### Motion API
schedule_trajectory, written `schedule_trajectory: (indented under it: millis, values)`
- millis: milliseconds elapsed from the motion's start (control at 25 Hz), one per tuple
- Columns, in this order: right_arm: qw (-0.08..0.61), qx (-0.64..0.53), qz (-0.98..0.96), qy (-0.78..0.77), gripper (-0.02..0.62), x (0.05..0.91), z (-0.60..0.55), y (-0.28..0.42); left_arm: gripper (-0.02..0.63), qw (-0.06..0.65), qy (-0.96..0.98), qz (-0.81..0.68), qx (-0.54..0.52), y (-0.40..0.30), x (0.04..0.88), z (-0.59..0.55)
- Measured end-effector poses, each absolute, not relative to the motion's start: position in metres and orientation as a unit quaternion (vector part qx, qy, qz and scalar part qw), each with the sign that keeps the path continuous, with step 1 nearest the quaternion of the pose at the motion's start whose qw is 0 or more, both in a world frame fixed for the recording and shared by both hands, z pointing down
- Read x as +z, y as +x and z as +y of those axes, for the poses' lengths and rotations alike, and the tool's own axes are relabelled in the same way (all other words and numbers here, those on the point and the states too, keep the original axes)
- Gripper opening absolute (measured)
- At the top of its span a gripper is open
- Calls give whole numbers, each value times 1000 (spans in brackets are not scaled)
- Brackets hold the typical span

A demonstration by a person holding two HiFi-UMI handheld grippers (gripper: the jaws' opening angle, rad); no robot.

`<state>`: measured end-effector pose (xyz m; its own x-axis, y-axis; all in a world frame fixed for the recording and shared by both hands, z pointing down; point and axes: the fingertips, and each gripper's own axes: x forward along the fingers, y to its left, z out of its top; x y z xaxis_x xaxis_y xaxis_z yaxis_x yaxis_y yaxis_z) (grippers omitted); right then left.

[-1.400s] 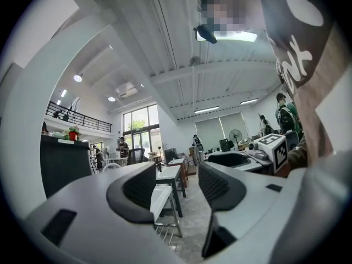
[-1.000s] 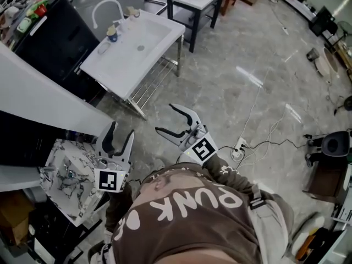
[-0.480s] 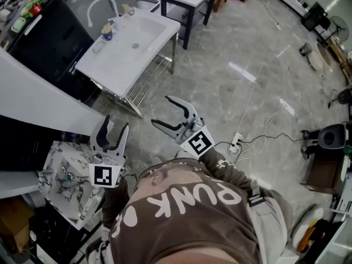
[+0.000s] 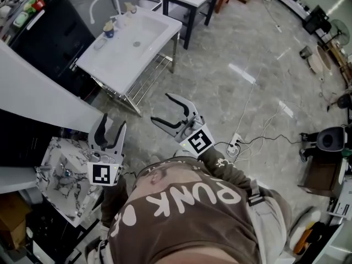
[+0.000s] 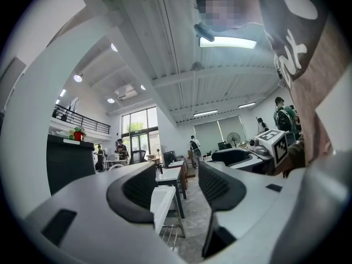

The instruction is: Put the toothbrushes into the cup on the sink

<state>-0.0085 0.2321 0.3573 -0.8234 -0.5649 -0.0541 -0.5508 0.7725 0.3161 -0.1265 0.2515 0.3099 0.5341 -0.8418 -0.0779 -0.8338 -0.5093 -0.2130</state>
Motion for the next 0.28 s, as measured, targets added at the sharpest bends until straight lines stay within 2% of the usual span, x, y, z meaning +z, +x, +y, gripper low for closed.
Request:
schedule_trajectory:
  millis: [280]
  values:
    - [32, -159, -941, 296, 328, 361, 230, -11, 232, 113, -867, 486, -16, -130, 310, 250]
